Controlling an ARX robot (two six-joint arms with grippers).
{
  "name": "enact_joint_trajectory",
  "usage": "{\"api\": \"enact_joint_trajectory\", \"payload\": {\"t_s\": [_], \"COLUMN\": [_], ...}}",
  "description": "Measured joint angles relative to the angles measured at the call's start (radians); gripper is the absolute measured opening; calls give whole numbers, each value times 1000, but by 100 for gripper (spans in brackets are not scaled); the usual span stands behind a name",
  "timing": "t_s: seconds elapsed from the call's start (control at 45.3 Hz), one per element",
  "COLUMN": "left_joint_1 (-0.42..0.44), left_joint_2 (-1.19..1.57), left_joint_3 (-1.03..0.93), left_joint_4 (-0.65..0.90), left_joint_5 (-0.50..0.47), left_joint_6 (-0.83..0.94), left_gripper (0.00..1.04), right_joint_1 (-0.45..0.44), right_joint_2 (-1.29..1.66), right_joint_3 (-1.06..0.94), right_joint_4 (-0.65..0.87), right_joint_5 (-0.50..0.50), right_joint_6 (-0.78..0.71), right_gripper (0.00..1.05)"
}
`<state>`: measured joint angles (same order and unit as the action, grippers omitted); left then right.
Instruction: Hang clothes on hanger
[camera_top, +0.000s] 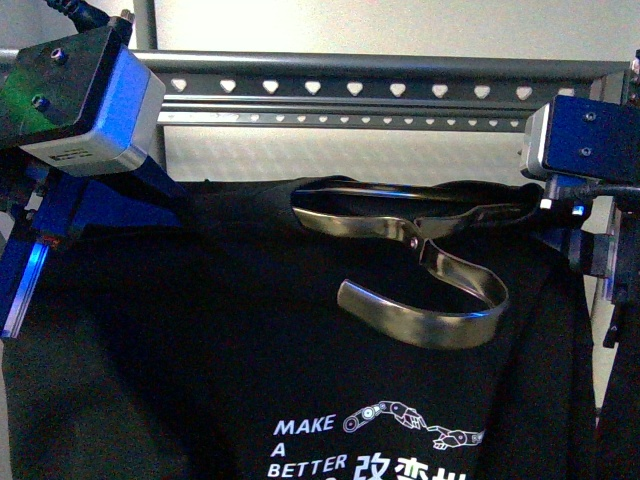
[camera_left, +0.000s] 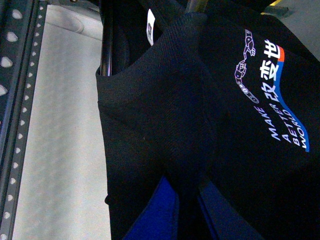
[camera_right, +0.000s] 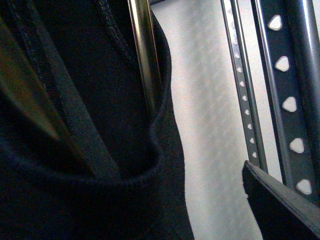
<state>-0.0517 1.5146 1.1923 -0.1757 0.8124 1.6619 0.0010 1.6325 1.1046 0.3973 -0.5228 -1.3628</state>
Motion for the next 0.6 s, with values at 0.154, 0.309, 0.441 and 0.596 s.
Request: {"api": "enact_joint_trajectory", "payload": {"t_s": [0.154, 0.309, 0.441, 0.596], "left_joint_1": [2, 2, 2, 0], "left_joint_2": [0, 0, 0, 0], "left_joint_3": [0, 0, 0, 0], "left_joint_4": [0, 0, 1, 5], "left_joint_5": [-1, 12, 21, 25], "left_joint_6": [0, -9, -21, -10], "left_gripper": [5, 5, 7, 38], "right_joint_1": [5, -16, -33, -78], "right_joint_2": [5, -14, -27, -57], "right_joint_3": [-21, -93, -136, -190], "right_joint_4": [31, 57, 56, -18], "right_joint_5": [-4, -43, -68, -98], "right_joint_6": [29, 37, 22, 38], "right_gripper": [42, 13, 5, 5]}}
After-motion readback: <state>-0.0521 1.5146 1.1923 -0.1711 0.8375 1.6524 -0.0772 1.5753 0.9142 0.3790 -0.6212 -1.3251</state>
